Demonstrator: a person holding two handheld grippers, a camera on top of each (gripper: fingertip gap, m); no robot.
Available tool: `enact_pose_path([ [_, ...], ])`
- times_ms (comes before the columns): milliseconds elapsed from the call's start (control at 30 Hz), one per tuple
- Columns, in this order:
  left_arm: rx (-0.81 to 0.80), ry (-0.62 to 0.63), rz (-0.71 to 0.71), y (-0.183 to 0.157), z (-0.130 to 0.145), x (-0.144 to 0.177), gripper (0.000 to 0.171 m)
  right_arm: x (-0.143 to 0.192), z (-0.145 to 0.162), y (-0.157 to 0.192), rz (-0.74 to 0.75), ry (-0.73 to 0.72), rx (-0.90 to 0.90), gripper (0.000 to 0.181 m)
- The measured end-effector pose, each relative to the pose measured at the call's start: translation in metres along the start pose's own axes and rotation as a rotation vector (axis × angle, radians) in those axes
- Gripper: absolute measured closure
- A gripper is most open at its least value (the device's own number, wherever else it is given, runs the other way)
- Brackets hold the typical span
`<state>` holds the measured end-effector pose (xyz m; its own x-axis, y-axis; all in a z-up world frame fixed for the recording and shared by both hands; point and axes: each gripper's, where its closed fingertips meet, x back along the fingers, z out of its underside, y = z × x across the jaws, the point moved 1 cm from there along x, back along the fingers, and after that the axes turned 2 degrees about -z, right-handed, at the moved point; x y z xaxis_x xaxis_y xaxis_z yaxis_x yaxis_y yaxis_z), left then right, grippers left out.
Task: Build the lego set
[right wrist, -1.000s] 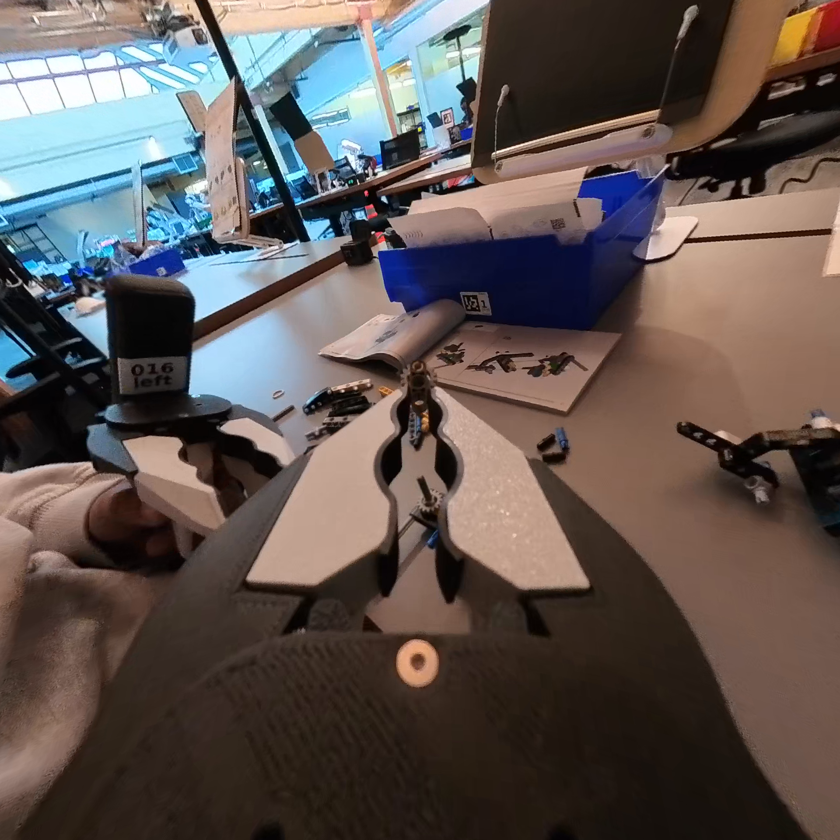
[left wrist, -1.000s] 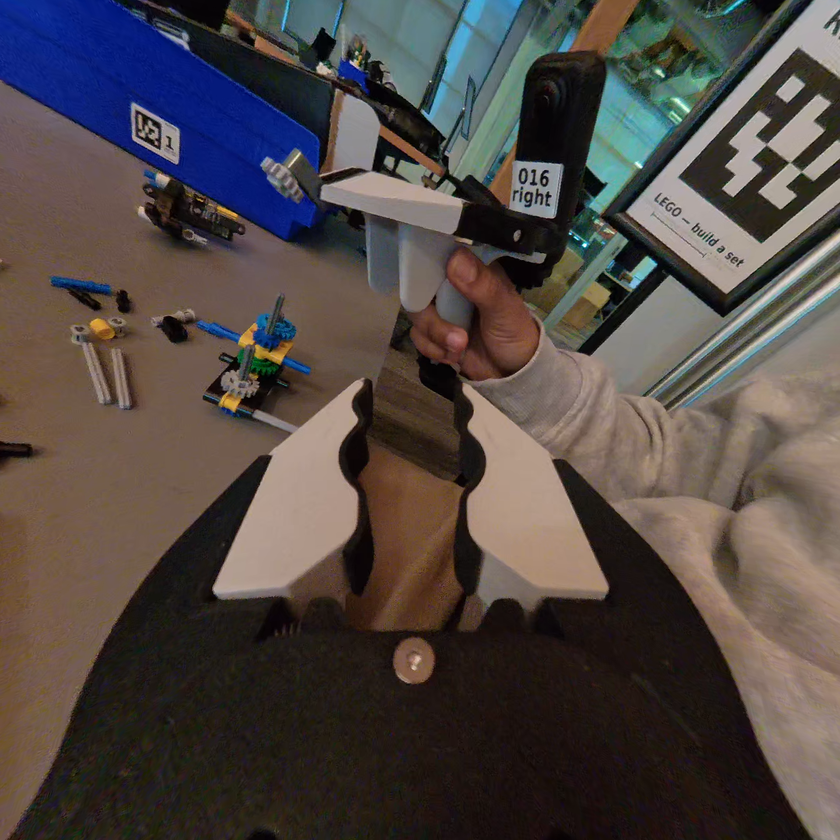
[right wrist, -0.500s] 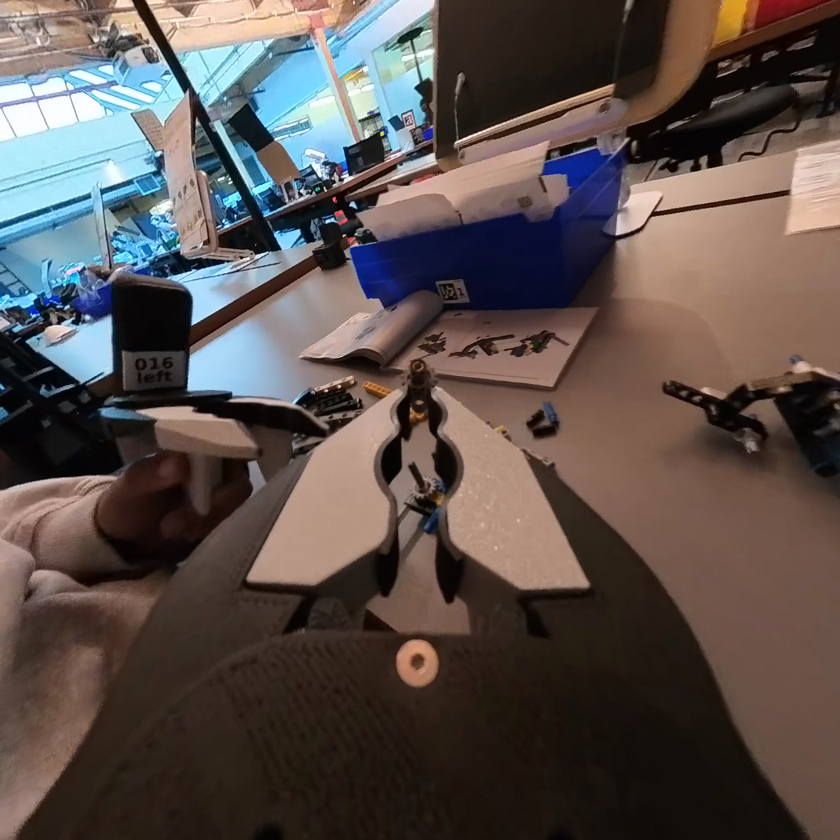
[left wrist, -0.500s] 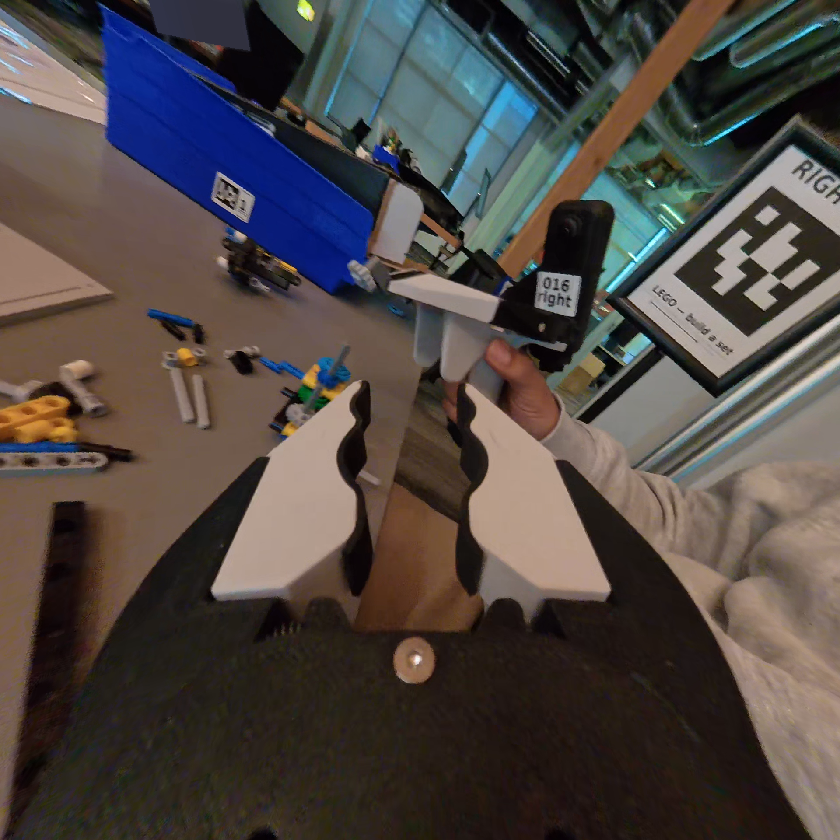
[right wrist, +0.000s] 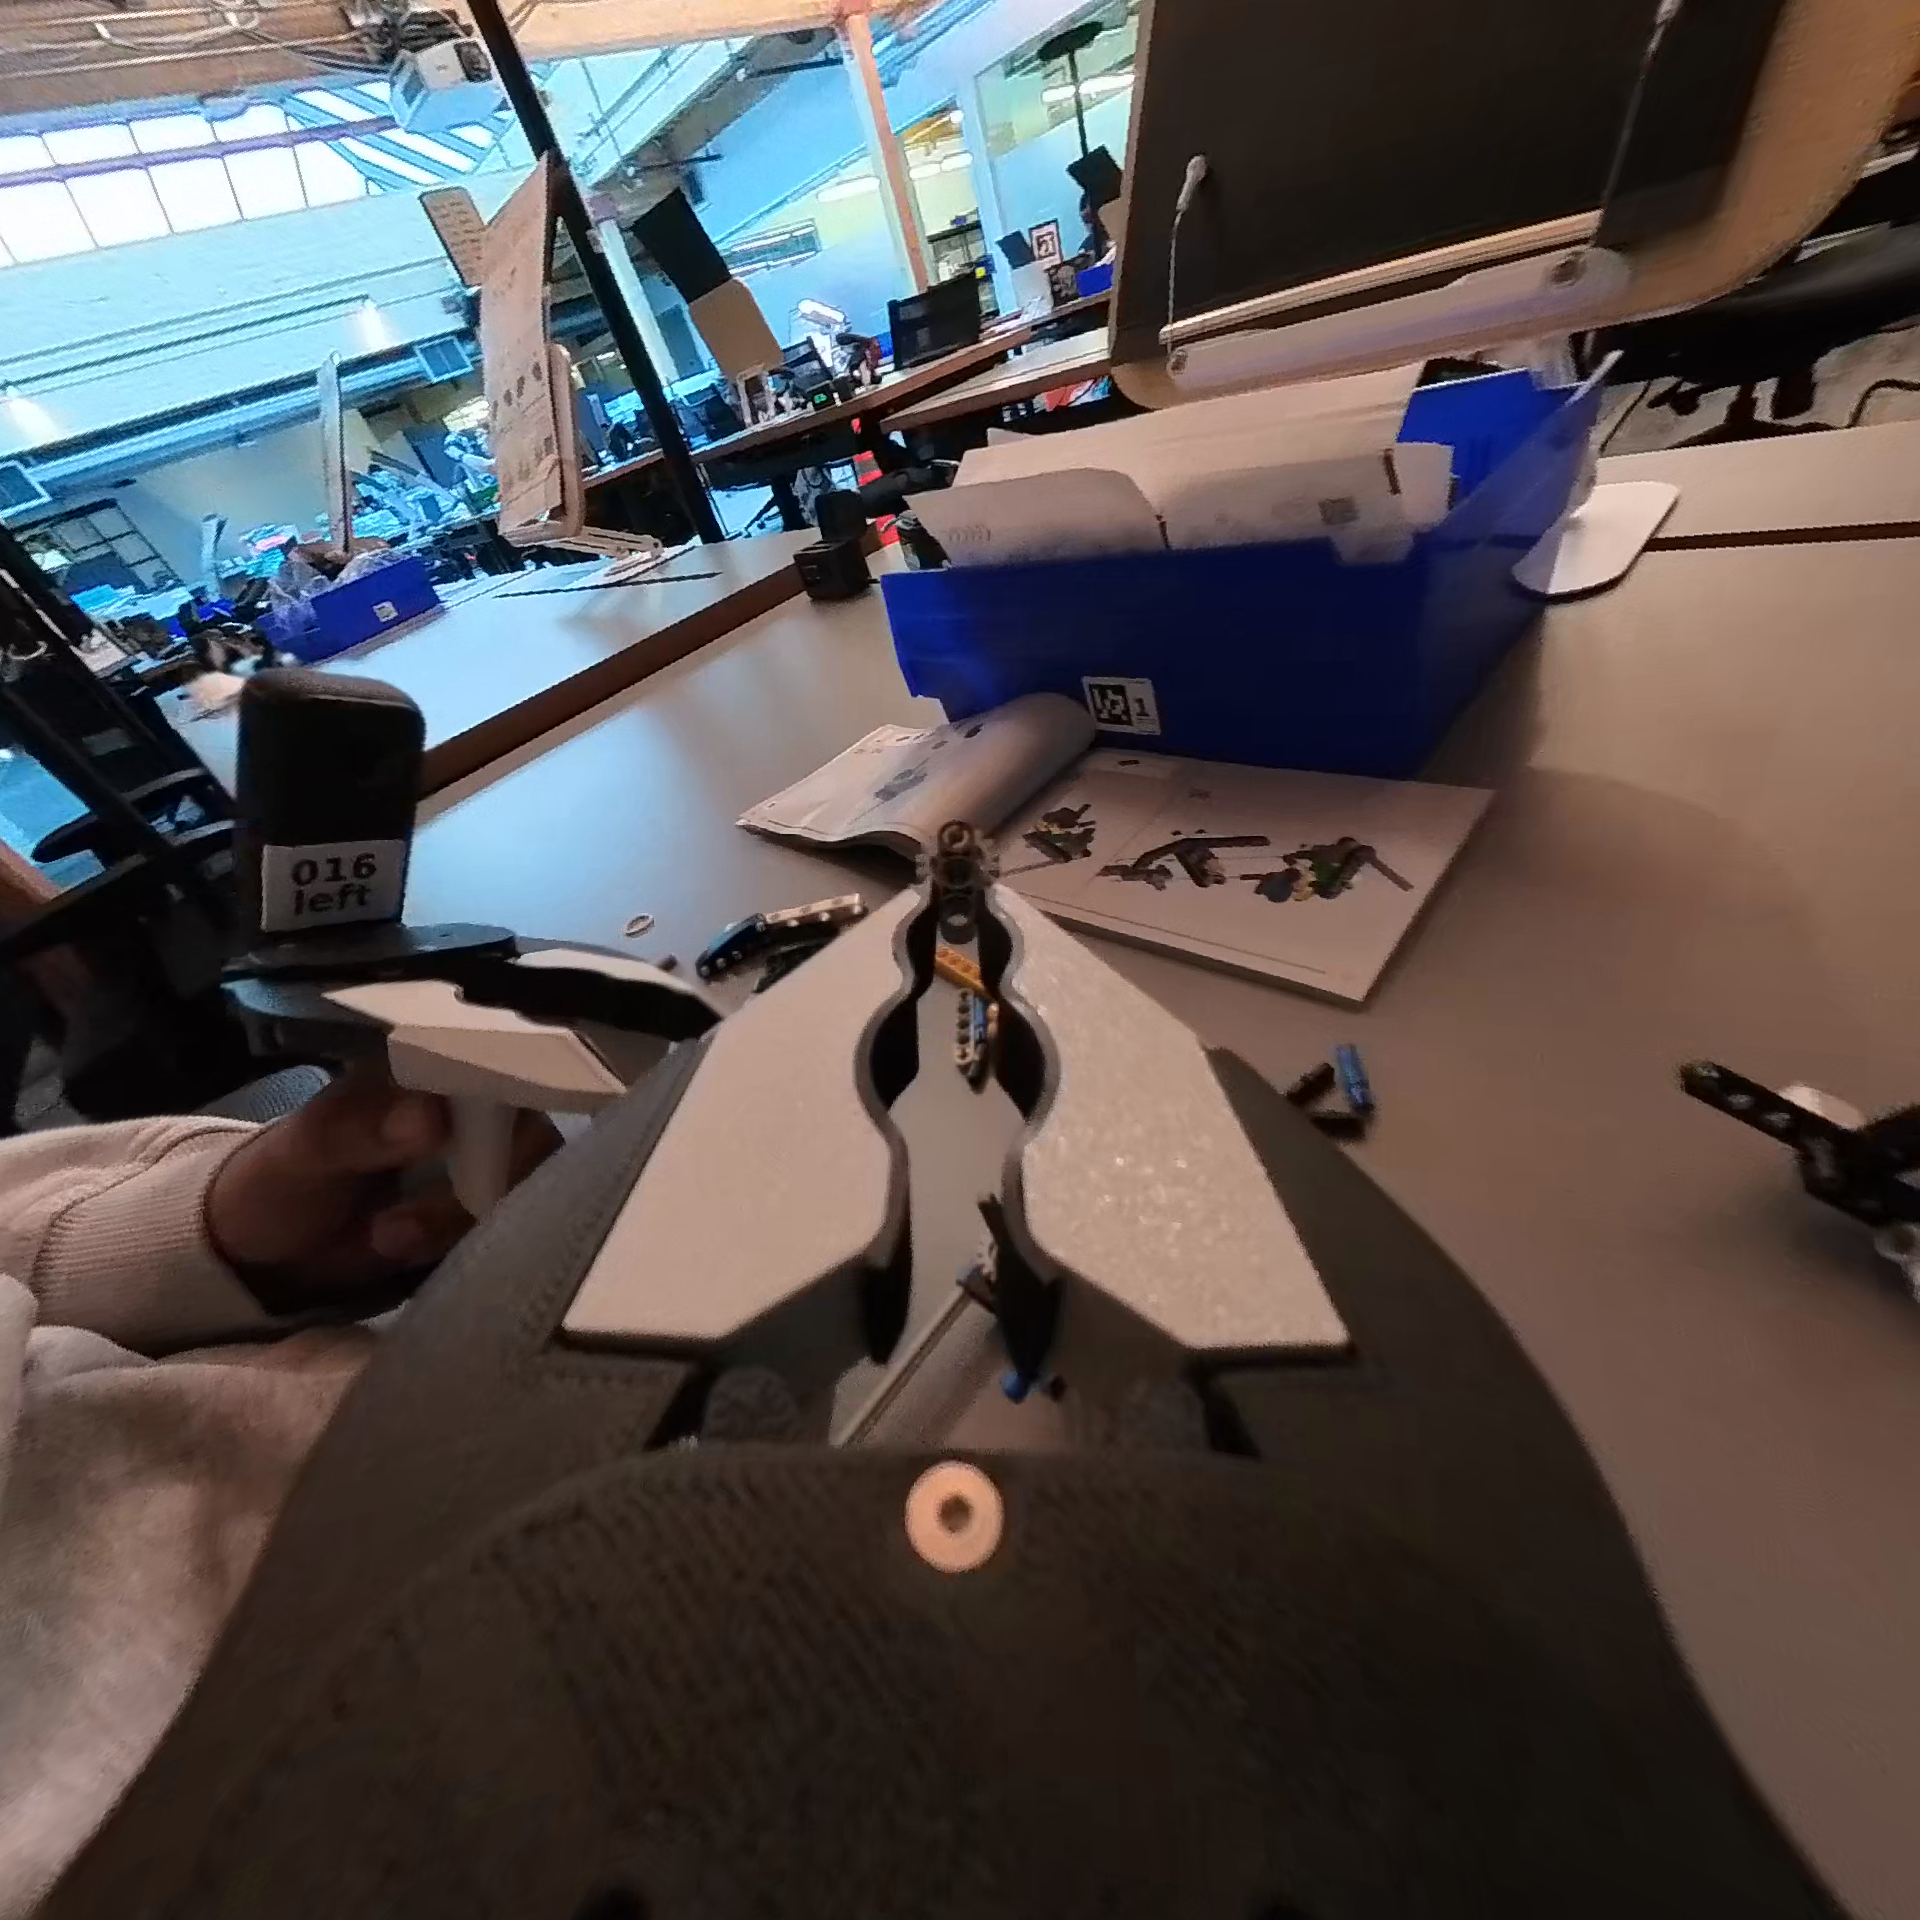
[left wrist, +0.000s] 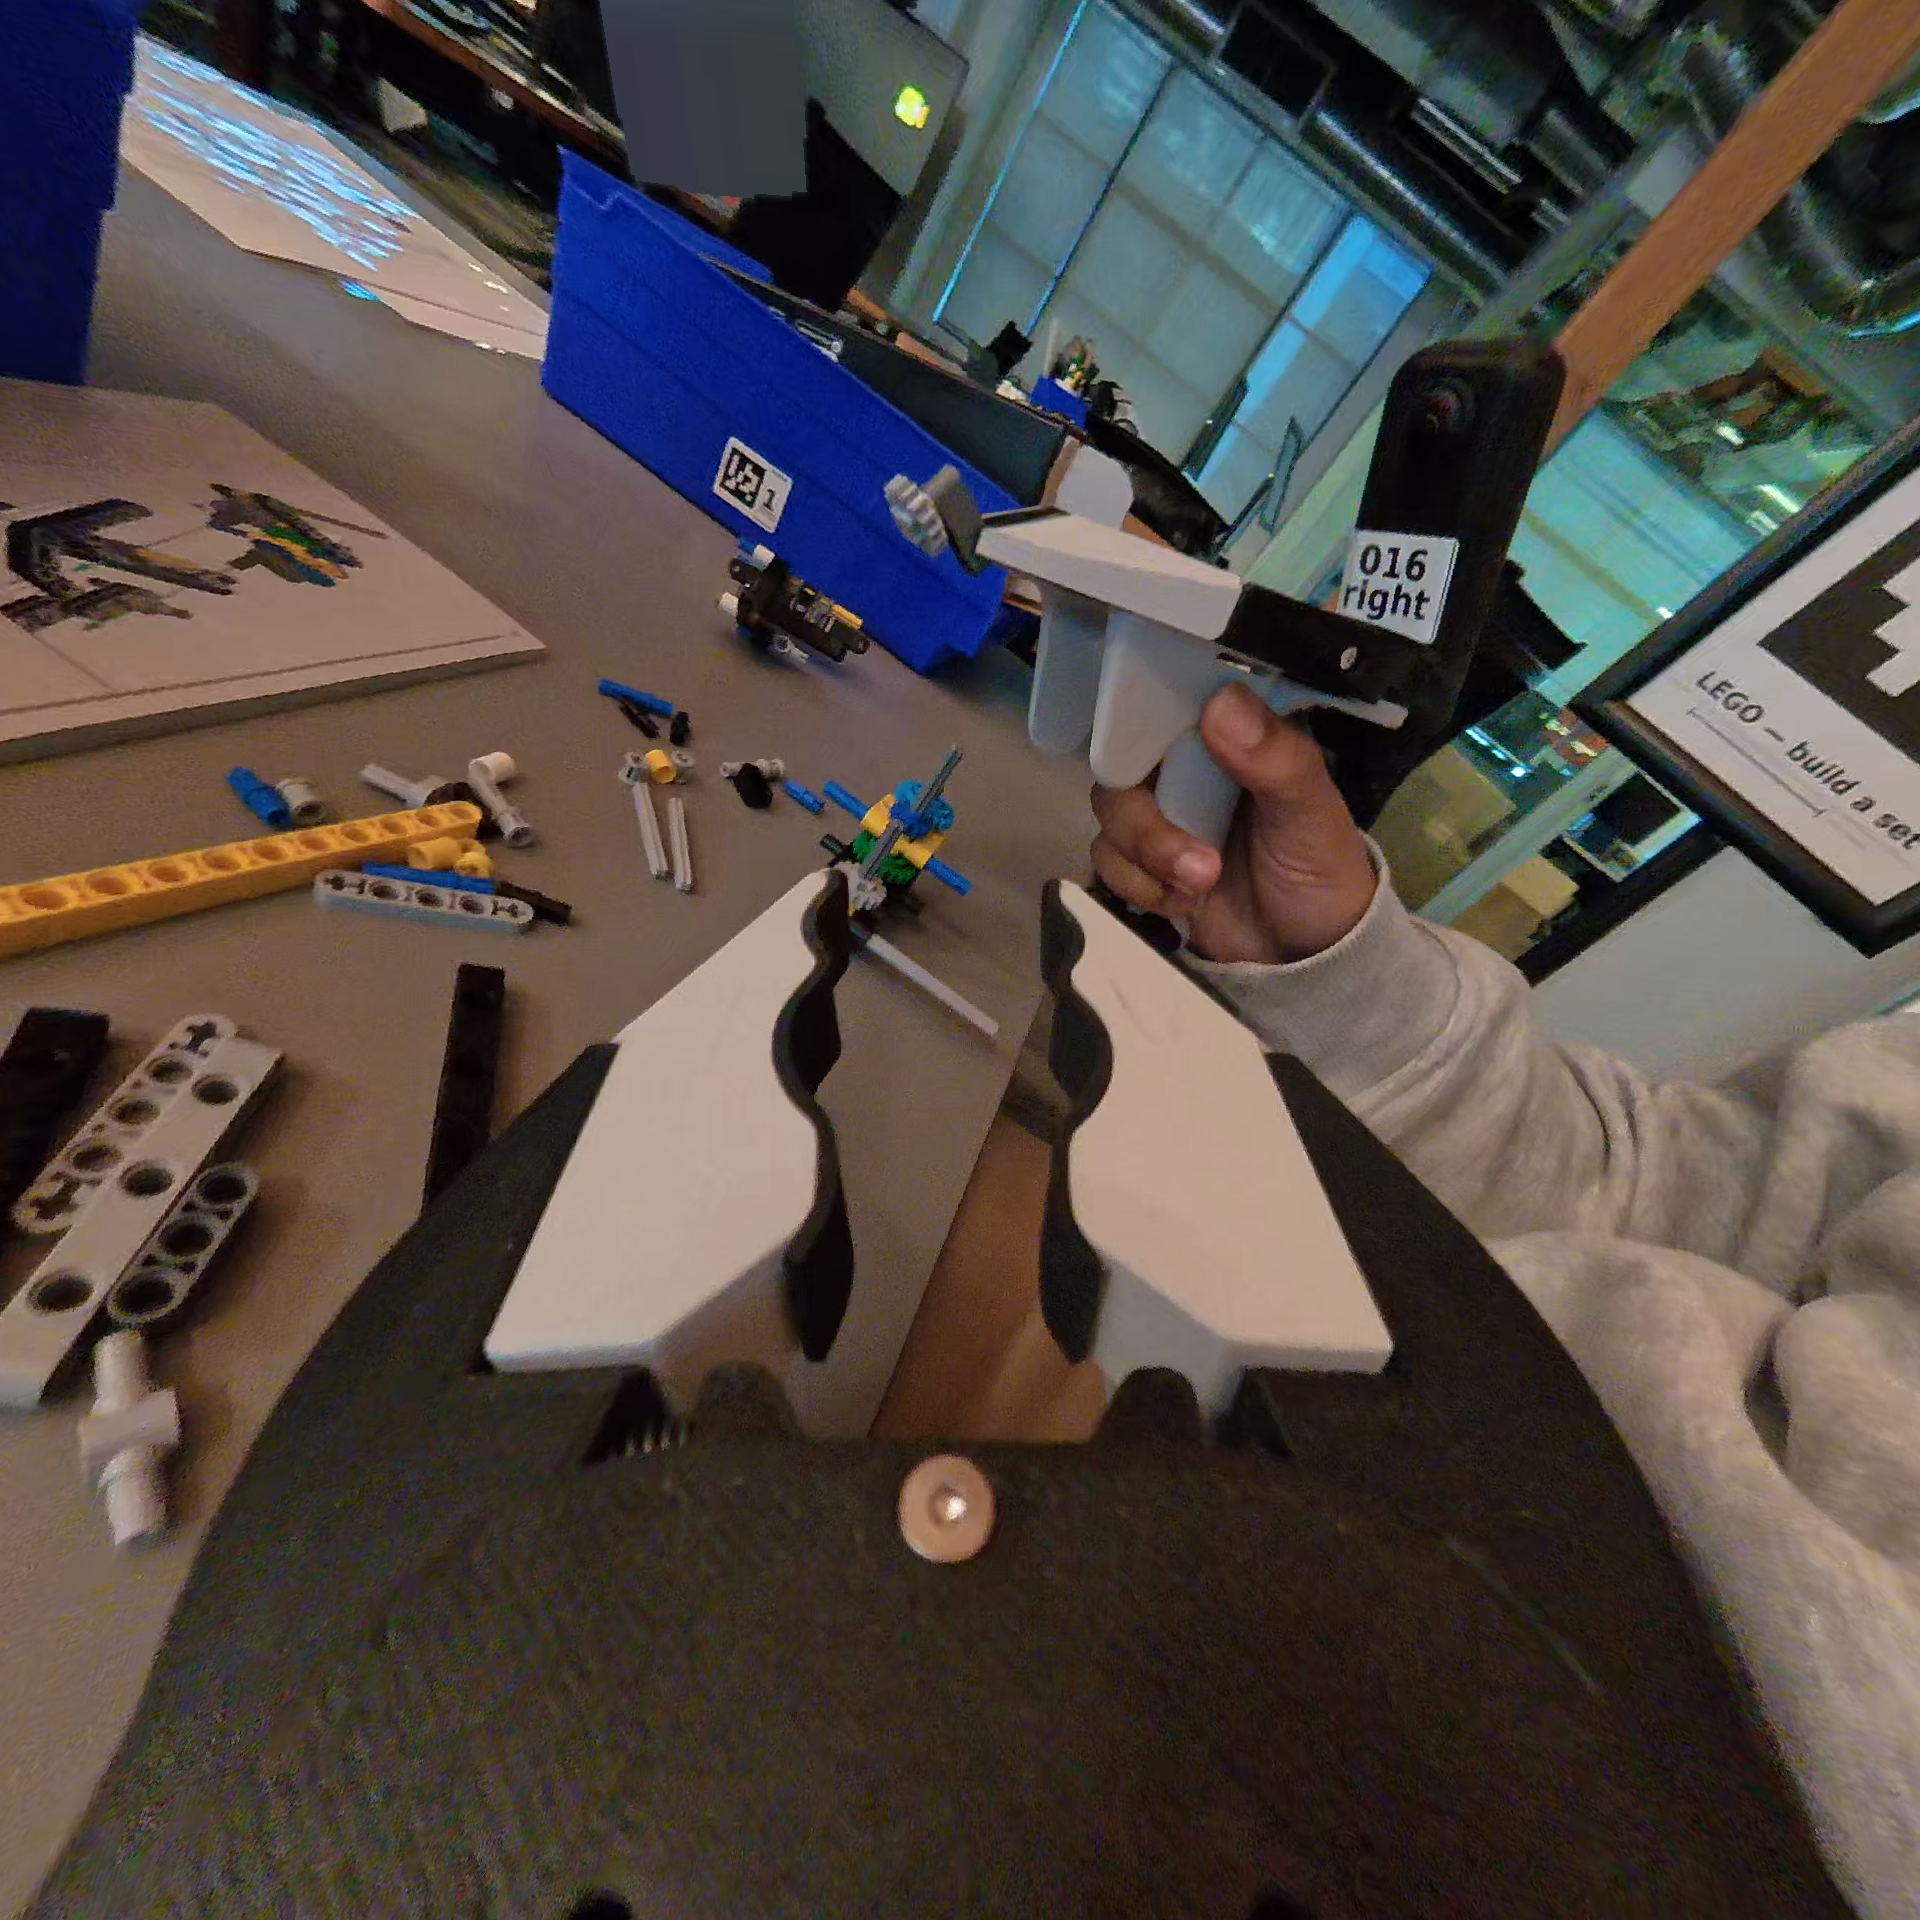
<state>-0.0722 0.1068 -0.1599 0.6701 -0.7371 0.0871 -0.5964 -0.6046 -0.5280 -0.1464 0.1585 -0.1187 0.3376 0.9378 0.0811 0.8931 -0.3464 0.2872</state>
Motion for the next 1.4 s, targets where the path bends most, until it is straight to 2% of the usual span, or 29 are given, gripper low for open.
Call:
enact_pose_path([
  [133, -0.022, 0.002, -0.050, 0.004, 0.004, 0.005, 0.137, -0.008, 0.002, 0.002, -0.020, 0.028, -0.002, 0.176],
  [267, -0.068, 0.025, -0.076, 0.006, 0.007, 0.003, 0.136, -0.006, 0.003, -0.005, 0.024, 0.051, -0.011, 0.176],
  [500, -0.135, 0.072, -0.061, 0.001, 0.012, -0.007, 0.136, -0.001, 0.000, -0.011, 0.067, 0.053, -0.018, 0.176],
  [800, -0.098, 0.071, -0.045, 0.005, 0.006, -0.014, 0.136, 0.008, 0.014, -0.016, 0.116, 0.110, -0.047, 0.176],
  [933, -0.092, 0.070, -0.052, 0.008, 0.002, -0.025, 0.136, 0.010, 0.022, -0.018, 0.160, 0.187, -0.095, 0.176],
  [1067, 0.034, 0.100, 0.009, 0.010, -0.001, -0.044, 0.136, 0.009, 0.029, -0.011, 0.163, 0.255, -0.086, 0.176],
  [1267, 0.165, -0.007, 0.011, 0.030, -0.024, -0.042, 0.141, 0.004, 0.049, 0.002, 0.147, 0.353, -0.052, 0.176],
  [1400, 0.037, -0.040, -0.015, 0.043, -0.044, -0.041, 0.141, 0.006, 0.049, -0.002, 0.191, 0.387, 0.039, 0.175],
])
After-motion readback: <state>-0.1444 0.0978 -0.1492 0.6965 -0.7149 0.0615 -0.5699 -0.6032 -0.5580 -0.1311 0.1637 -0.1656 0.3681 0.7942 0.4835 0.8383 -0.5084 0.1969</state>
